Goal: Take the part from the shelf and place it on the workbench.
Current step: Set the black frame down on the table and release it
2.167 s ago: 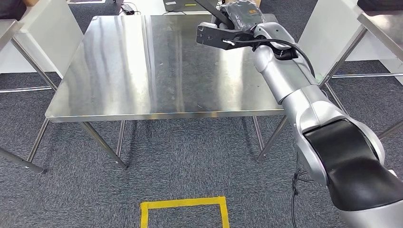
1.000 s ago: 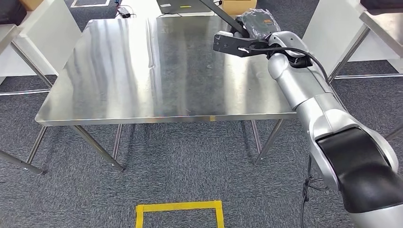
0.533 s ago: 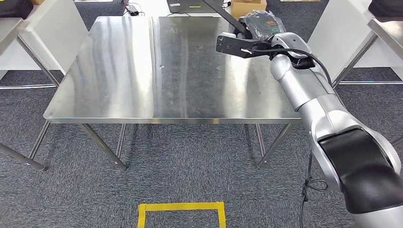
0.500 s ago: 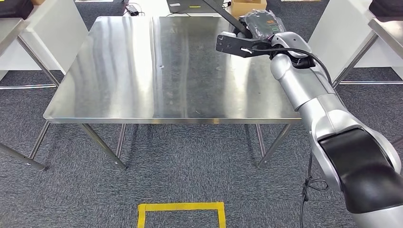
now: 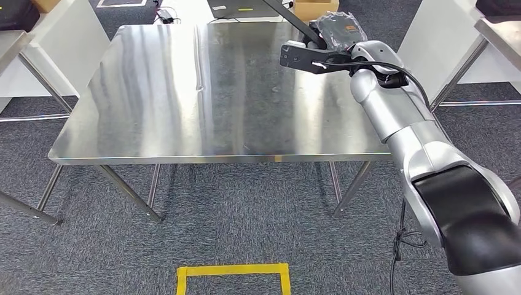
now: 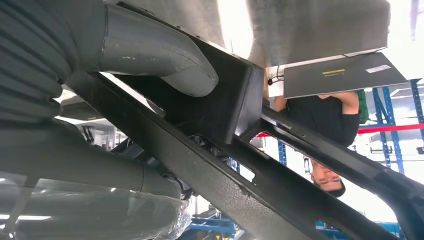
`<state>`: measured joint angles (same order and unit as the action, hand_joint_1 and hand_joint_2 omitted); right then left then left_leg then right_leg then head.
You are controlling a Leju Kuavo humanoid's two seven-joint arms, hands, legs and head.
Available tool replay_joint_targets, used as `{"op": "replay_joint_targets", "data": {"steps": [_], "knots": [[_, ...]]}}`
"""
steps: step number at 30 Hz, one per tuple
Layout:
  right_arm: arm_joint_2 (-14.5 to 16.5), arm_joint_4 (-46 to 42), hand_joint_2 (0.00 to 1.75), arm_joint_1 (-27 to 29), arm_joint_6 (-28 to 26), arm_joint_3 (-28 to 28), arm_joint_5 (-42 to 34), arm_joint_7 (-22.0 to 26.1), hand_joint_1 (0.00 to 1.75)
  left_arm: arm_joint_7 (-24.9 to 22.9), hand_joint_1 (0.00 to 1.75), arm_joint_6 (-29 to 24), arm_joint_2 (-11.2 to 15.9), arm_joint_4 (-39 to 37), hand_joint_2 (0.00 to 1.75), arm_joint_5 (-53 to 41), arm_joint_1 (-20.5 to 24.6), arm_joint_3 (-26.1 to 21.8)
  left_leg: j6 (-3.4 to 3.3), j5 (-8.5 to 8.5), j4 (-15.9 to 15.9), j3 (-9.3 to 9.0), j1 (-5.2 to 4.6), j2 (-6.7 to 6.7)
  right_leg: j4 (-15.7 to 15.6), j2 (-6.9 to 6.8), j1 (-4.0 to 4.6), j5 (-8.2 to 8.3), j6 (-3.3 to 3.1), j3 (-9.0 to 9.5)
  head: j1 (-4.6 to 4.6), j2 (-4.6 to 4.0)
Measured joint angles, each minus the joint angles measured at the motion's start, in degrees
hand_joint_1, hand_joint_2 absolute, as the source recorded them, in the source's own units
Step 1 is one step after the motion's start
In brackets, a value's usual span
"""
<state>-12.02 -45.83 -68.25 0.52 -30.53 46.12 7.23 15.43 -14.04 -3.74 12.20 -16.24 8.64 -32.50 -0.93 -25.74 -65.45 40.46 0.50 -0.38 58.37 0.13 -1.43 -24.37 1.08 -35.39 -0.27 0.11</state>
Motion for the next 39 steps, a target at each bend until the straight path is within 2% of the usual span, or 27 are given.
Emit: {"op": "replay_joint_targets", "data": {"steps": [1,2,4,7,9,11,12,13,14,15,16,17,18,22,24,26,27,28,29,31,32,33,34,37,38,39], "knots": [[0.0,0.0,1.75,-0.1,0.0,0.0,0.0,0.0,1.75,0.0,0.0,0.1,0.1,0.0,1.75,0.0,0.0,0.0,-0.29,1.16,3.5,-1.89,-0.13,0.04,0.0,0.0,0.16,-0.08,0.1,0.0,0.02,0.0],[0.0,0.0,1.75,-0.2,0.0,0.0,0.0,0.0,1.75,0.0,0.0,0.3,0.1,0.0,1.75,0.0,0.1,0.0,-0.51,1.63,5.8,-3.14,-0.27,0.08,0.0,-0.01,0.27,-0.15,0.23,-0.04,0.03,0.0],[0.0,0.0,1.75,-0.1,0.0,0.0,0.0,0.0,1.75,0.0,0.0,0.5,0.2,0.0,1.75,-0.1,0.1,0.0,-0.83,1.39,6.8,-3.81,-0.67,0.08,-0.1,-0.04,0.36,-0.24,0.72,-0.09,0.05,0.0],[0.1,0.0,1.75,0.0,0.0,0.0,0.0,0.0,1.75,-0.1,0.0,0.6,0.2,0.0,1.75,-0.1,0.1,0.0,-1.78,1.77,7.7,-4.59,-0.64,0.05,0.5,-0.08,0.39,-0.76,1.49,-0.35,0.09,0.0],[0.1,0.0,1.75,-0.1,0.0,0.0,0.0,0.1,1.75,-0.1,0.0,0.7,0.1,0.0,1.75,-0.2,0.1,0.0,-2.32,1.96,8.4,-5.22,-0.47,0.04,5.7,-0.09,0.45,-2.85,1.29,-3.06,0.15,0.0],[0.0,0.1,1.75,0.3,-0.1,-0.1,0.0,0.1,1.75,-0.2,0.0,0.7,0.1,0.0,1.75,-0.4,0.1,0.0,-2.65,1.76,8.4,-5.43,-0.5,-0.06,13.3,-0.05,0.52,-5.24,1.12,-7.21,0.16,0.0],[-0.1,0.1,1.75,0.6,-0.1,-0.1,0.0,0.1,1.75,-0.3,0.0,0.7,0.1,0.0,1.75,-0.5,0.1,0.0,-2.69,1.61,8.3,-5.59,-0.51,-0.14,15.3,-0.05,0.54,-5.51,1.32,-8.51,0.15,0.0],[-0.1,0.1,1.75,1.0,-0.1,-0.1,0.0,0.1,1.75,-0.3,0.0,0.7,0.0,0.0,1.75,-0.5,0.1,0.0,-2.66,1.43,8.3,-5.78,-0.5,-0.25,15.3,-0.05,0.53,-4.96,1.69,-8.82,0.16,0.0],[-0.2,0.1,1.75,1.2,-0.1,-0.1,0.0,0.0,1.75,-0.4,0.0,0.7,-0.1,0.0,1.75,-0.5,0.1,0.0,-2.54,1.2,8.3,-6.04,-0.5,-0.36,12.8,-0.07,0.48,-3.52,2.17,-7.88,0.15,0.0],[-0.2,0.1,1.75,1.3,-0.1,-0.1,0.0,0.0,1.75,-0.4,0.0,0.7,-0.1,0.0,1.75,-0.6,0.1,0.0,-2.35,0.89,8.1,-6.3,-0.49,-0.45,8.6,-0.09,0.4,-1.6,2.63,-6.03,0.16,0.0],[-0.2,0.1,1.75,1.3,-0.2,-0.1,0.0,0.0,1.75,-0.4,0.0,0.7,-0.2,0.0,1.75,-0.6,0.1,0.0,-2.07,0.51,7.9,-6.44,-0.61,-0.52,4.6,-0.09,0.35,0.02,2.86,-4.03,0.15,0.0],[-0.2,0.1,1.75,1.3,-0.2,-0.1,0.0,0.0,1.75,-0.4,0.0,0.7,-0.2,0.0,1.75,-0.6,0.1,0.0,-1.78,0.13,7.6,-6.51,-0.71,-0.56,1.4,-0.09,0.32,1.14,2.78,-2.47,0.12,0.0],[-0.2,0.1,1.75,1.3,-0.3,-0.1,0.0,0.0,1.75,-0.4,0.0,0.7,-0.2,0.0,1.75,-0.6,0.1,0.0,-1.49,-0.21,7.4,-6.5,-0.8,-0.58,-0.3,-0.07,0.33,1.6,2.48,-1.57,0.1,0.0],[-0.3,0.1,1.75,1.4,-0.3,0.0,0.0,0.0,1.75,-0.4,0.0,0.7,-0.1,0.0,1.75,-0.6,0.1,0.0,-0.38,-1.35,6.5,-6.2,-0.59,-0.46,-0.7,-0.02,0.06,1.14,0.78,-0.91,0.05,0.0],[-0.3,0.1,1.75,1.4,-0.4,0.0,0.0,0.0,1.75,-0.4,0.0,0.7,-0.2,0.0,1.75,-0.6,0.1,0.0,0.39,-3.61,1.6,-3.79,-0.31,-0.2,-0.8,-0.04,-0.21,0.76,0.12,-0.27,0.02,0.0],[-0.3,0.1,1.75,1.5,-0.4,-0.1,0.0,0.0,1.75,-0.5,0.0,0.7,-0.1,0.0,1.75,-0.6,0.1,0.0,0.93,-6.25,-6.1,0.7,-0.01,-0.06,-0.8,-0.03,-0.19,0.35,-0.33,0.16,0.0,0.0],[-0.3,0.1,1.75,1.7,-0.4,-0.1,0.0,0.0,1.75,-0.5,0.0,0.7,-0.1,0.0,1.75,-0.6,0.0,0.0,1.04,-6.49,-8.5,2.56,0.1,-0.05,-0.8,-0.02,-0.18,0.14,-0.4,0.36,0.0,0.0],[-0.3,0.1,1.75,1.9,-0.4,-0.2,0.0,0.0,1.75,-0.5,0.0,0.7,-0.1,0.0,1.75,-0.6,0.0,0.0,1.07,-5.57,-8.9,3.46,0.18,-0.03,-0.8,0.01,-0.19,-0.11,-0.38,0.64,0.0,0.0],[-0.3,0.1,1.75,2.1,-0.4,-0.2,0.0,0.0,1.75,-0.6,0.0,0.7,-0.1,-0.1,1.75,-0.6,0.0,0.0,0.99,-3.57,-6.9,3.18,0.23,0.0,-0.8,0.03,-0.21,-0.41,-0.27,1.01,0.0,0.0],[-0.3,0.2,1.75,2.4,-0.4,-0.2,0.0,0.0,1.75,-0.6,0.0,0.7,-0.1,-0.1,1.75,-0.6,0.0,0.0,0.6,1.27,0.8,0.18,0.2,0.12,-0.8,0.06,-0.2,-1.06,0.1,1.89,0.02,0.0],[-0.3,0.2,1.75,2.3,-0.4,-0.2,0.0,0.0,1.75,-0.6,0.0,0.7,-0.1,-0.1,1.75,-0.6,0.0,0.0,0.33,2.6,4.2,-1.44,0.07,0.17,-0.8,0.07,-0.06,-1.35,0.34,2.17,0.03,0.0],[-0.3,0.2,1.75,2.2,-0.4,-0.2,0.1,0.0,1.75,-0.6,0.0,0.8,-0.1,-0.1,1.75,-0.7,0.1,0.0,0.06,3.11,6.2,-2.52,-0.09,0.21,-0.9,0.07,0.07,-1.56,0.6,2.31,0.05,0.0],[-0.4,0.2,1.75,2.2,-0.4,-0.2,0.1,0.0,1.75,-0.6,0.0,0.8,-0.1,-0.1,1.75,-0.7,0.1,0.0,-0.21,2.84,7.0,-3.04,-0.28,0.2,-1.0,0.07,0.2,-1.71,0.88,2.35,0.06,0.0],[-0.5,0.2,1.75,2.3,-0.6,-0.1,0.3,0.1,1.75,-0.8,0.0,0.8,-0.1,-0.1,1.75,-0.8,0.1,0.0,-1.29,2.62,7.8,-3.89,-0.46,0.14,-0.7,-0.05,0.4,-2.35,1.76,2.25,0.09,0.0],[-0.6,0.2,1.75,2.3,-0.7,-0.1,0.3,0.1,1.75,-0.8,0.0,0.8,-0.1,0.0,1.75,-0.8,0.2,0.0,-1.73,2.64,8.2,-4.28,-0.44,0.11,0.6,-0.09,0.45,-3.02,1.84,1.6,0.13,0.0],[-0.7,0.2,1.75,2.3,-0.8,-0.1,0.4,0.2,1.75,-0.8,0.0,0.8,-0.2,0.0,1.75,-0.9,0.2,0.0,-2.16,2.61,8.5,-4.65,-0.39,0.07,3.5,-0.12,0.47,-4.13,1.71,0.06,0.15,0.0]]}}
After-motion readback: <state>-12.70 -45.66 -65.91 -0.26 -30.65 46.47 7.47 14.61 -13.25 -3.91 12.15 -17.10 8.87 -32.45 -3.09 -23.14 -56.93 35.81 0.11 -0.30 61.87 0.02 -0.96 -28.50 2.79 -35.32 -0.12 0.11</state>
